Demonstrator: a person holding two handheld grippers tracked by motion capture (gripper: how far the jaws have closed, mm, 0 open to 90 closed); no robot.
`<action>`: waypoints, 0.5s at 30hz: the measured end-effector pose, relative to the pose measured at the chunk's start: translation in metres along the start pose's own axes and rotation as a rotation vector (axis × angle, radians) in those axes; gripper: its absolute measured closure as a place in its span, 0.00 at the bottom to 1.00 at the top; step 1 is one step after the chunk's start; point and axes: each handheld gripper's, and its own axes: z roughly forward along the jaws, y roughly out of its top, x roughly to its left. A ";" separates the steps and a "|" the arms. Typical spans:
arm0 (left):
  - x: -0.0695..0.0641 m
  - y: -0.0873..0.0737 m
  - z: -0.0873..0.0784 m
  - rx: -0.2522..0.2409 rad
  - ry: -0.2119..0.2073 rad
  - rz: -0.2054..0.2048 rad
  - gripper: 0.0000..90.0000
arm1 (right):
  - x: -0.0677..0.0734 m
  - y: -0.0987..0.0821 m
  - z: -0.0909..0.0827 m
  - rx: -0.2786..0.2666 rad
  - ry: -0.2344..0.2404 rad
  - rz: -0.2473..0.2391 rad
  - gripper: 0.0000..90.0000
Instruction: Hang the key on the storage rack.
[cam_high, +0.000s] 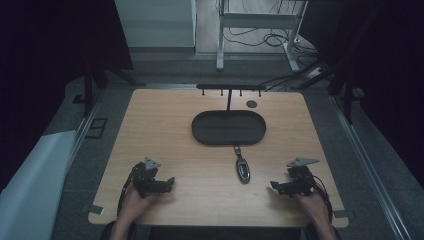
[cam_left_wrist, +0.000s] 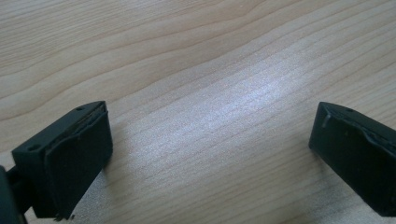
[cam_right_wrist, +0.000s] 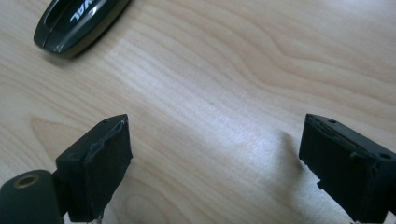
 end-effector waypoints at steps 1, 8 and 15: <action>0.000 0.000 0.000 0.000 0.000 0.000 0.00 | 0.000 0.000 0.000 0.000 0.000 0.000 0.10; 0.000 0.000 0.000 0.001 -0.001 0.002 0.00 | 0.003 0.000 0.002 0.001 -0.011 -0.023 0.10; 0.000 0.000 0.000 0.001 -0.001 0.002 0.00 | 0.002 0.000 0.001 -0.005 -0.022 -0.017 0.10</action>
